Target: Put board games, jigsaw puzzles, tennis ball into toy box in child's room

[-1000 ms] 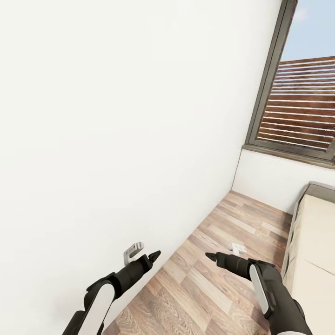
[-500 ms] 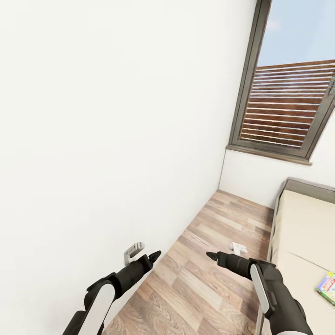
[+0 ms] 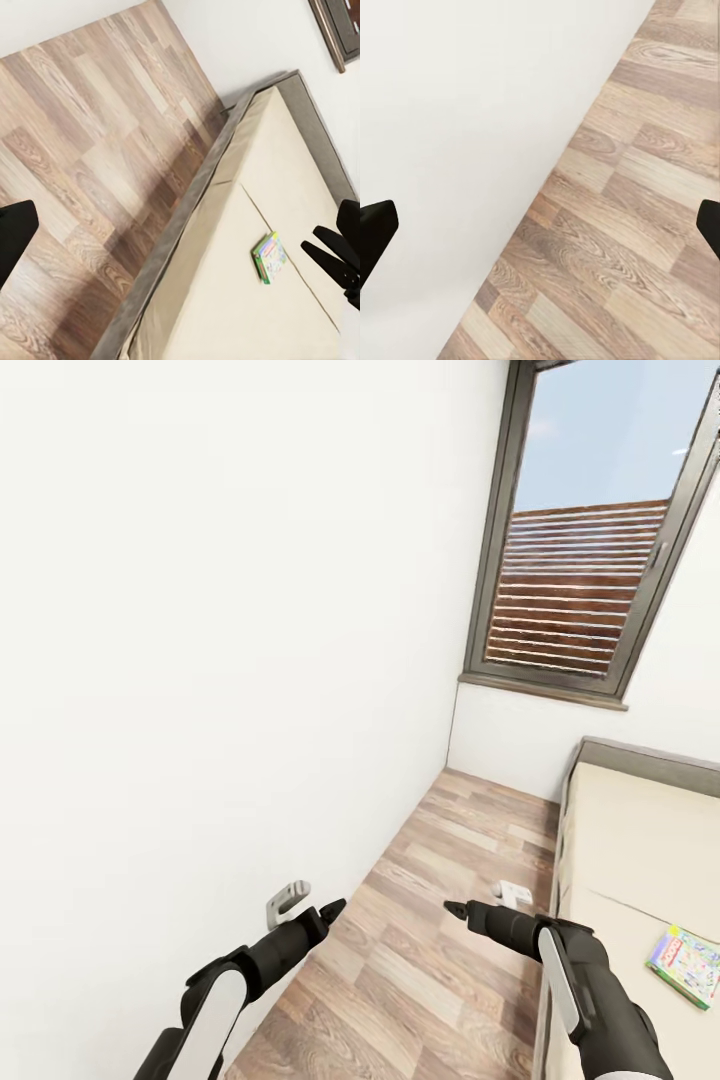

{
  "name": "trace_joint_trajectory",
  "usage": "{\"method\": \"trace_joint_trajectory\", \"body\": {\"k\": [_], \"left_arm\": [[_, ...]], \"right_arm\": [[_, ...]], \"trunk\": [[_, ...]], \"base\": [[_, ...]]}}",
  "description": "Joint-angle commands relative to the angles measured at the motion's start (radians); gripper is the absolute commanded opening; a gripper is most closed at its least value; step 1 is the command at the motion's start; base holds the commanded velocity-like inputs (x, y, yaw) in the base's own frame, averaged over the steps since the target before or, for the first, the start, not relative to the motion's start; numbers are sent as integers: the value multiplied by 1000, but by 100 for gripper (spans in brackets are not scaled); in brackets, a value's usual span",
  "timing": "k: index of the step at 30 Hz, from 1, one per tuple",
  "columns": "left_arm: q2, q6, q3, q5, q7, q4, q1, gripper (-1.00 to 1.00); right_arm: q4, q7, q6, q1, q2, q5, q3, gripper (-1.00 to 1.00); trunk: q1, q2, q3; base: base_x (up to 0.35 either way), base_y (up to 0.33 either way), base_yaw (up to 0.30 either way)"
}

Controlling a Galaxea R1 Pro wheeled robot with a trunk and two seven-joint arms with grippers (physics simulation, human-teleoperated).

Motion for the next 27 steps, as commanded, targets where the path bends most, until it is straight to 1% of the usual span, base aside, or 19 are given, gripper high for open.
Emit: {"method": "trace_joint_trajectory", "body": {"k": [1,17,27], "left_arm": [[0,3,0,11,9,-1,-1,100],[3,1,-1,11,7,-1,-1,100],[3,-3,-2,11,7,-1,-1,100]], "right_arm": [[-1,0,8,-1,1,-7,-3,100],[-19,0,8,2,2,-7,-3,100],[-21,0,8,0,1,-7,-3,100]], "trunk": [[1,-2,-2],[1,-2,0],[1,-2,0]], "base": [[171,126,-75],[225,168,-25],[95,70,-3]]}}
